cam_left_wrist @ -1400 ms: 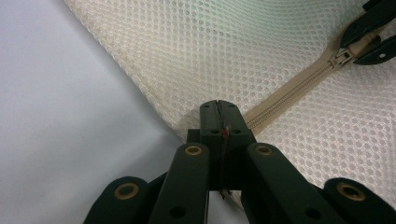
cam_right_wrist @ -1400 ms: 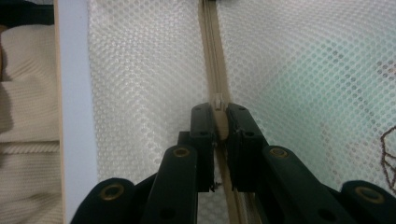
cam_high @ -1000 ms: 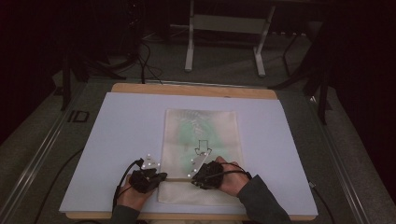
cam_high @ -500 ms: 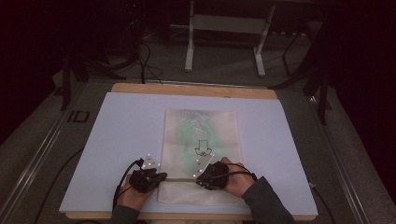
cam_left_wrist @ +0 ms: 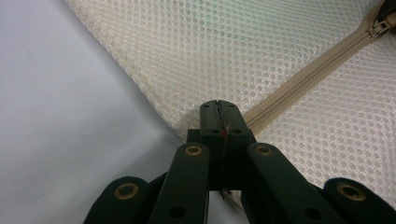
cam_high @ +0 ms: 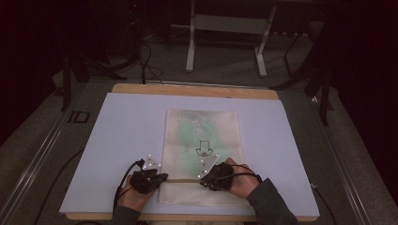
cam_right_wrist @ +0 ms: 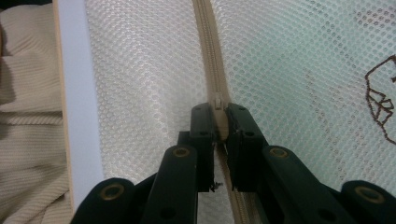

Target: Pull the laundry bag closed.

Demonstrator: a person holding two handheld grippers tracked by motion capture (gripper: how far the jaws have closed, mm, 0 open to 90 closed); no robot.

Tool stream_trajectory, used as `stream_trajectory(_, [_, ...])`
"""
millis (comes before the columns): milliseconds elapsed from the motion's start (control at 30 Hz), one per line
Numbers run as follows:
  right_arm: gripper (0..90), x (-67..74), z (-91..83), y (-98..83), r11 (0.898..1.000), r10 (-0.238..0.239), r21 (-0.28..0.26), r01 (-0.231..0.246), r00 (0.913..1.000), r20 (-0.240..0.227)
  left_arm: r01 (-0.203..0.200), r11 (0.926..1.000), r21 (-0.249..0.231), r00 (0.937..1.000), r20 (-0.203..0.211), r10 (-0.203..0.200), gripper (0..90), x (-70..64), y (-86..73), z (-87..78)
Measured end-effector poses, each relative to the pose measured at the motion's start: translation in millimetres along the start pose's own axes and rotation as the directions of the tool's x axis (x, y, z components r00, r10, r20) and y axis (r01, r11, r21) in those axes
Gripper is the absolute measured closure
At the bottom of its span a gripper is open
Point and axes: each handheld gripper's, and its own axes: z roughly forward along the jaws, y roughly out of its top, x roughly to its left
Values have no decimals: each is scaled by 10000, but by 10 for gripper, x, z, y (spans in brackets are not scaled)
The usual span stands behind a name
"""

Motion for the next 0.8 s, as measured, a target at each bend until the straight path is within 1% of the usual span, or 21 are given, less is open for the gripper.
stream_trajectory(500, [824, 5, -30, -51, 10000, 22, 46, -22, 10000, 34, 22, 10000, 7, 10000, -1, -22, 893, 0, 0, -1])
stream_trajectory(533, [825, 7, -36, -57, 10000, 90, -3, -90, 10000, 17, 19, 10000, 9, 10000, 0, -19, 893, 0, 1, -1])
stream_trajectory(633, [824, 8, -40, -68, 10000, 64, -13, -64, 10000, 23, 25, 10000, 9, 10000, -1, -25, 893, 0, 0, -1])
stream_trajectory(667, [824, 4, -42, -73, 9999, 8, -117, -7, 10000, 70, 24, 10000, 12, 10000, 1, -24, 893, 1, 1, -1])
stream_trajectory(733, [824, 9, -47, -73, 9999, -37, -150, 39, 9999, 124, 26, 10000, 8, 10000, -3, -26, 893, 0, 0, -1])
stream_trajectory(800, [824, 21, -55, -78, 10000, 22, -92, -20, 9999, 164, 32, 10000, 7, 10000, 0, -32, 893, -1, 0, 0])
